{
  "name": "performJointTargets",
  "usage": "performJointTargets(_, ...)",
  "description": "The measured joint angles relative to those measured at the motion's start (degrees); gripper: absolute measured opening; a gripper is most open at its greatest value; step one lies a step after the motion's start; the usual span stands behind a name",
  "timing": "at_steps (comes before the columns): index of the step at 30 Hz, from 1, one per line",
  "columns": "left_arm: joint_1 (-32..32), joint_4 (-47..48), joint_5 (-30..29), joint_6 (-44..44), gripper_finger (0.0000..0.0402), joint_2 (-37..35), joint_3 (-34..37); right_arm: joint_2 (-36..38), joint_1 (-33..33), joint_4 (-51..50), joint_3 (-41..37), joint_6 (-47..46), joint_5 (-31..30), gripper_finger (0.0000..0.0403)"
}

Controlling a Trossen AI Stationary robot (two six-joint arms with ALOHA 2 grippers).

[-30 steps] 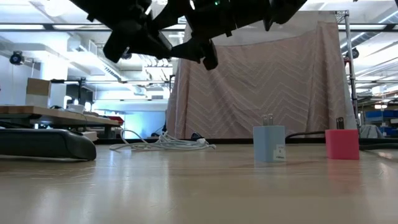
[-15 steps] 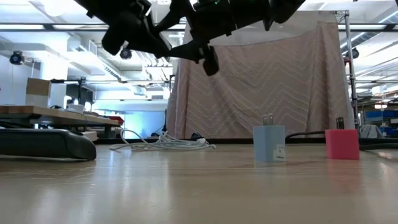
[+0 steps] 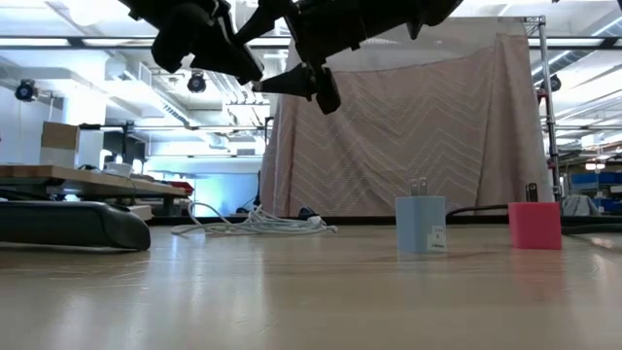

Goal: Plug in charger cables
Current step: Insert the white charger cable into the black charger adapter

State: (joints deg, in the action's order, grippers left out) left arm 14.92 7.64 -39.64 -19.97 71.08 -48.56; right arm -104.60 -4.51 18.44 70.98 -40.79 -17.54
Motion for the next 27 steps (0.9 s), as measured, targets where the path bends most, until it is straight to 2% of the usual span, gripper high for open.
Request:
performJointTargets(15,0.0,-0.6,-0.8,0.0,0.0139,0.0,0.0,-0.1,0.0,-0.2,0.0,-1.7,-0.1,0.0264)
performJointTargets(27,0.0,-1.0,-0.7,0.0,0.0138,0.0,0.0,-0.1,-0.1,-0.3,0.0,-2.1,-0.2,0.0269)
